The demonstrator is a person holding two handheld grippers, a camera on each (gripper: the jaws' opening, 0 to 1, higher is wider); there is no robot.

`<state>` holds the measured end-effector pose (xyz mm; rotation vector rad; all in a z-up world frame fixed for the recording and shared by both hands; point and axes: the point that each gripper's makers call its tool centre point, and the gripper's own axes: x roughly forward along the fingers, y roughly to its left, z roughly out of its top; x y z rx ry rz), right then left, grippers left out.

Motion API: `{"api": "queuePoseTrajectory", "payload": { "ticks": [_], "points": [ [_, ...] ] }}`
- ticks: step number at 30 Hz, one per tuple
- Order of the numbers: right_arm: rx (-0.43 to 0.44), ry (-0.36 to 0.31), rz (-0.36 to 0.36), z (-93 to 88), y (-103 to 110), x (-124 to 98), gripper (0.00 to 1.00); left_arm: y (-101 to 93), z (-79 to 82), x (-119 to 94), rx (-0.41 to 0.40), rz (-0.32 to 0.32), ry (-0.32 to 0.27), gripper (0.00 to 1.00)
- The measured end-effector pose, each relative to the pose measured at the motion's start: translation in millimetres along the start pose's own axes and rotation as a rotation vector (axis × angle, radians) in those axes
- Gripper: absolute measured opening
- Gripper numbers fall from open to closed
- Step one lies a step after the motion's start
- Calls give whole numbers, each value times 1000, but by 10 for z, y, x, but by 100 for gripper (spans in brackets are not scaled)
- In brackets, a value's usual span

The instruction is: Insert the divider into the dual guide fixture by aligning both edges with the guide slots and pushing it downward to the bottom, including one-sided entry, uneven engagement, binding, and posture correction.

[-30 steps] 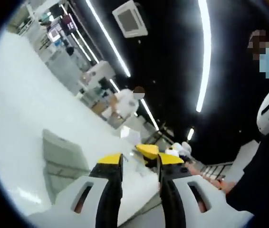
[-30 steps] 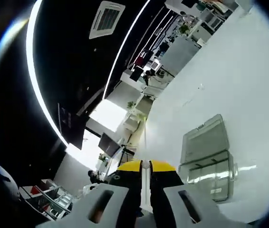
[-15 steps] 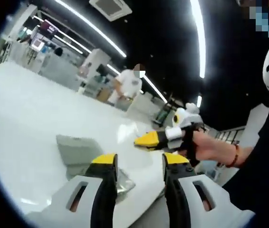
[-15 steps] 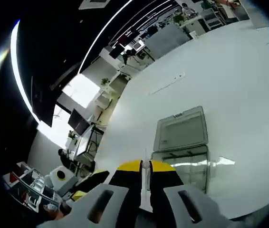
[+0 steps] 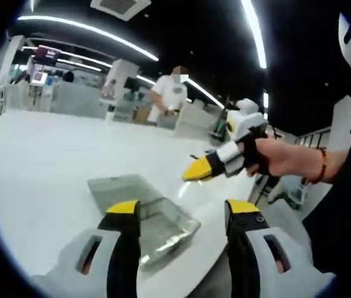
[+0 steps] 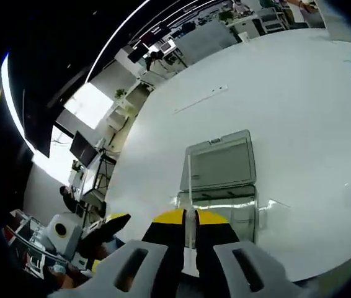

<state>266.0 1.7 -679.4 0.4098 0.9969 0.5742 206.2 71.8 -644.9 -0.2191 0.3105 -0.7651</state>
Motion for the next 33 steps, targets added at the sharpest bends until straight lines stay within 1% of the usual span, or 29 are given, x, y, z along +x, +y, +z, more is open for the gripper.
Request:
{"api": "queuePoseTrajectory", "payload": {
  "ticks": [4,6,10,14,17,19,21,22,25,27,31,33],
  "points": [
    [-16,21,-31,-22,-43,39,0,-5,-37,28,20,-9,22,64],
    [-25,44,-51,-45,-82,63,0,-4,-58,25,30,-9,33,66],
    [-28,64,-65,-72,-102,95,0,17,-72,30,59,-2,29,74],
    [-54,89,-89,-95,-149,137,0,50,-88,44,77,-2,31,77],
    [-59,110,-93,-119,-180,168,0,103,-93,68,86,16,34,82],
    [-60,124,-94,-147,-203,195,0,129,-78,71,88,29,24,85],
    [-58,137,-94,-178,-226,222,0,156,-79,76,77,29,5,85],
    [-62,142,-103,-186,-243,225,0,171,-88,79,60,28,5,86],
    [-73,154,-117,-212,-281,235,0,212,-114,82,52,32,4,89],
    [-69,161,-119,-234,-308,249,0,210,-125,85,43,23,5,92],
    [-55,175,-115,-281,-331,286,0,215,-115,77,48,30,2,94],
    [-55,183,-119,-307,-347,296,0,232,-99,63,23,34,-10,95]
  ]
}}
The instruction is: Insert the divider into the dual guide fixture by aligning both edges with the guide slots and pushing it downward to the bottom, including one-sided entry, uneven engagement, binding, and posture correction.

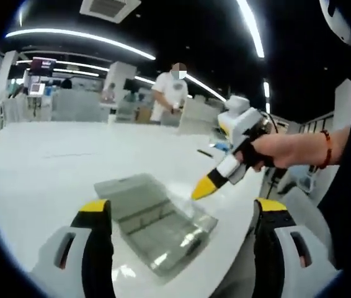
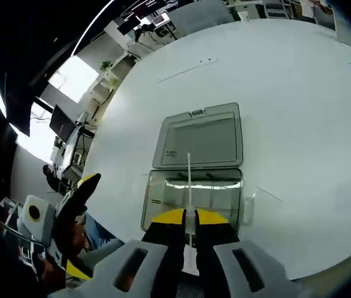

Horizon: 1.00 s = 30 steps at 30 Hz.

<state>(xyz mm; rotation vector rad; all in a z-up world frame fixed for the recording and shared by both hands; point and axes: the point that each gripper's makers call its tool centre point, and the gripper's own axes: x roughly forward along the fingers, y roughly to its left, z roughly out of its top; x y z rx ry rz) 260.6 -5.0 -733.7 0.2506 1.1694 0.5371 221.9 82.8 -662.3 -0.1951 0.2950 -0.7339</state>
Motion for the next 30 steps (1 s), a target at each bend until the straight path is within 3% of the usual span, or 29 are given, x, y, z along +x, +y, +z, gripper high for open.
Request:
{"api": "queuePoseTrajectory", "payload": {
  "ticks": [3,16,27,30],
  "points": [
    [-4,10,-5,-29,-7,21,0,13,33,-16,-41,1,-29,98],
    [-9,32,-16,-67,-61,112,0,29,31,-50,-48,9,-26,94],
    [-10,60,-20,-90,-90,182,0,79,28,-57,-103,13,-38,93],
    [-14,67,-22,-94,-91,187,0,121,79,-78,-136,21,-74,92]
  ]
}}
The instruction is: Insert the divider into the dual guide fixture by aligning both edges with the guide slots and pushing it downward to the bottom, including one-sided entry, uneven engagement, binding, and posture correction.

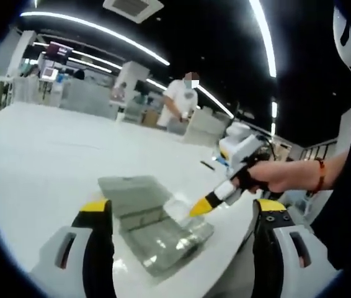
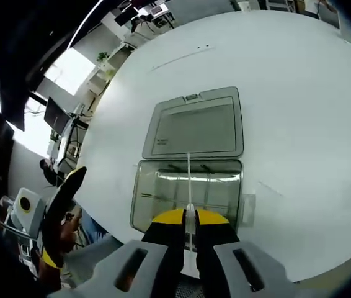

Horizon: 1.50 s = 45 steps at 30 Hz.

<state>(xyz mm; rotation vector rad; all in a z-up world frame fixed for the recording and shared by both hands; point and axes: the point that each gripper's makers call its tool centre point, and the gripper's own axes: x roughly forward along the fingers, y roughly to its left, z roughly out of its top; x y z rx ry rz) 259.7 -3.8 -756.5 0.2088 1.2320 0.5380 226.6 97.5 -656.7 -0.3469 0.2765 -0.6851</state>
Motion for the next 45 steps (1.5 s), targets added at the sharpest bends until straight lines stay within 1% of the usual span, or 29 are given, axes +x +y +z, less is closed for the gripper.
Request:
{"api": "queuePoseTrajectory", "payload": {
  "ticks": [5,23,27,30,32,34,35,36,39,41,45],
  "points": [
    [-9,12,-7,-10,-1,22,0,2,-11,-6,4,0,13,92],
    [-42,31,-22,-23,-7,82,0,40,12,-41,-24,5,-2,89],
    [-56,39,-30,-15,0,102,0,52,-13,-46,-26,6,7,89],
    [-112,54,-74,-17,-41,114,0,58,-21,-53,-37,8,4,88],
    [-124,60,-78,-17,-17,121,0,62,-26,-58,-39,10,5,88],
    [-131,82,-98,-37,-20,113,0,63,-32,-62,-40,10,7,88],
    [-153,72,-107,-9,-23,123,0,66,-32,-63,-42,11,7,87],
    [-156,71,-112,-7,-26,123,0,69,-30,-64,-43,13,6,87],
    [-138,64,-115,-7,-24,120,0,80,-21,-66,-51,16,2,87],
    [-152,57,-131,-13,-35,109,0,85,-23,-68,-52,18,4,86],
    [-151,41,-134,-20,-42,93,0,86,-33,-72,-55,16,9,86]
  ]
}}
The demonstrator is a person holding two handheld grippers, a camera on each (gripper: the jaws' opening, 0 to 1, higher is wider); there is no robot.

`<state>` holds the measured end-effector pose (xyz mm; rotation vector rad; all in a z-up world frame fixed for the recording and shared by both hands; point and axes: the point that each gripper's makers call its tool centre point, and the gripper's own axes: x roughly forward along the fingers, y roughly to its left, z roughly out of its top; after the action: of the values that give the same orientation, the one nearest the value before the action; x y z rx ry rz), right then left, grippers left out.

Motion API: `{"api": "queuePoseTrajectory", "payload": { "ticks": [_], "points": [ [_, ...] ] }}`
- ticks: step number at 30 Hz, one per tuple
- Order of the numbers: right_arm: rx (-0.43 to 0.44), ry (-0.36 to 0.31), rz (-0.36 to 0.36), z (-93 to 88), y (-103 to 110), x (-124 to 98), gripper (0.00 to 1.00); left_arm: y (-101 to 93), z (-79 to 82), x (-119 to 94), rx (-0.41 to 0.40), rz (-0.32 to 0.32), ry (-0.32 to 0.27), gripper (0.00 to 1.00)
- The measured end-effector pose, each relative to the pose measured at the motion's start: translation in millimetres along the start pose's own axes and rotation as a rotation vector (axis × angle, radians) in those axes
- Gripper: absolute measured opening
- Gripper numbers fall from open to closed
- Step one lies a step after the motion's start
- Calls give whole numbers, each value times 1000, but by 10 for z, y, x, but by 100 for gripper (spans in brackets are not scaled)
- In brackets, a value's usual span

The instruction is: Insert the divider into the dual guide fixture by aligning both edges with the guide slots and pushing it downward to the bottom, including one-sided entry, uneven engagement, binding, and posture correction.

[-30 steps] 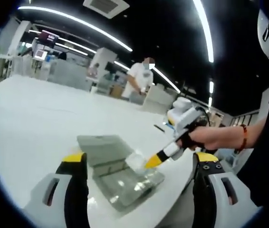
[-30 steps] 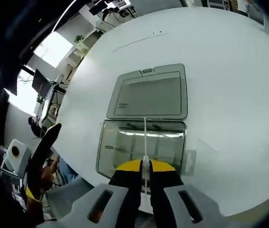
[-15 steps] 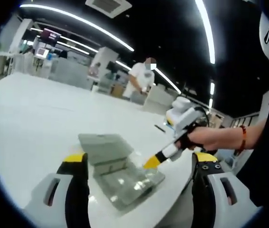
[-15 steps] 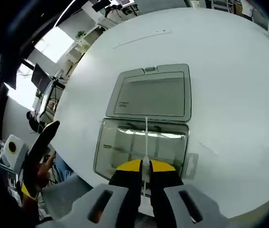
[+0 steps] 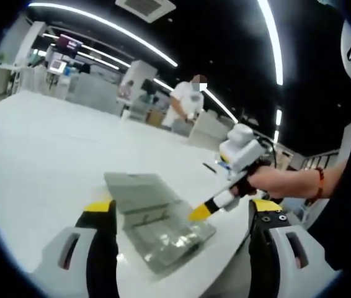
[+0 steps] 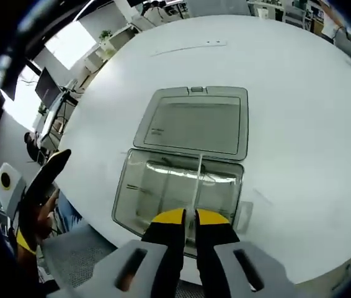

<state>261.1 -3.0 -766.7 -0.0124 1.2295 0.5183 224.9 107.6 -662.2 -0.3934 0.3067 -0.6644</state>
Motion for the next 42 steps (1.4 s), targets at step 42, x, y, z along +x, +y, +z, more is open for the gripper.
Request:
{"api": "queuePoseTrajectory", "payload": {
  "ticks": [42],
  "points": [
    [-48,4,1,-16,23,57,0,-32,-22,23,-14,-20,5,85]
  ]
}}
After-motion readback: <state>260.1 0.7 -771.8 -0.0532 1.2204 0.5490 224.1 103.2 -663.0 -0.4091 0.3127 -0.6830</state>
